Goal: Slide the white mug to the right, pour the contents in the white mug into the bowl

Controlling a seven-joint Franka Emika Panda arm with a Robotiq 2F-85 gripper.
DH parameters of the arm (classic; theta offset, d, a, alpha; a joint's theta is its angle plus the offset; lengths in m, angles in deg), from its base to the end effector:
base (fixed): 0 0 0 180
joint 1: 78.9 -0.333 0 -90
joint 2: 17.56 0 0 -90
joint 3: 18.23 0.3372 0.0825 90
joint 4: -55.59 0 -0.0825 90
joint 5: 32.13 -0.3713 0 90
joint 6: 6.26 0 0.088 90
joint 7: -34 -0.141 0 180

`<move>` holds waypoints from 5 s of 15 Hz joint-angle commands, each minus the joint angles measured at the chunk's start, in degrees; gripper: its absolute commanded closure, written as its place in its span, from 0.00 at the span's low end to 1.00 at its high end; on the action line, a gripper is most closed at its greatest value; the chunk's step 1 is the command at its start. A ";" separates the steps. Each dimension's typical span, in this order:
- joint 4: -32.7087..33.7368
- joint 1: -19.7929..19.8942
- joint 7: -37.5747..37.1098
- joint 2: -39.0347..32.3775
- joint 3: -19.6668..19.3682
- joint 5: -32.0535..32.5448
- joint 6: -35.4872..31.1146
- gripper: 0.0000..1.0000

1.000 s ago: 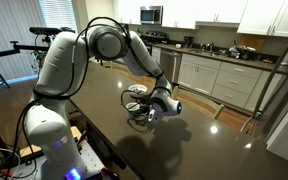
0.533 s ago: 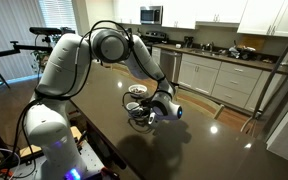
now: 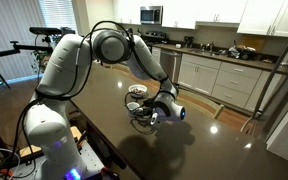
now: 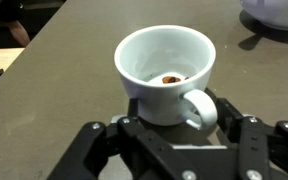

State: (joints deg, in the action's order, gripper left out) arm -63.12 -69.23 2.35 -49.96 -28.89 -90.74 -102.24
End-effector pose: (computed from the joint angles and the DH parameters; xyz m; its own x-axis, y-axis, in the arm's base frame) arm 0.4973 -0.0679 0.1594 -0.0798 -0.4375 -0.8957 -0.9896 -0.0729 0.1238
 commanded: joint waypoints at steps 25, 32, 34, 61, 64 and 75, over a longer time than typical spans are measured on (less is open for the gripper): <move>6.04 2.90 0.80 -7.86 -0.87 -6.17 13.20 0.00; 6.79 2.48 0.23 -8.24 -1.08 -6.14 12.79 0.47; 7.02 2.51 0.13 -8.24 -1.10 -6.15 12.80 0.61; 9.59 2.34 -1.21 -8.57 -1.68 -5.53 19.29 0.93; 9.87 2.09 -1.40 -8.14 -1.66 -5.47 19.15 0.93; 10.32 1.20 -1.62 -5.70 -1.49 -5.20 18.72 0.93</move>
State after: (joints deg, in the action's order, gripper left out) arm -52.64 -67.65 2.26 -57.59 -30.17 -95.64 -85.18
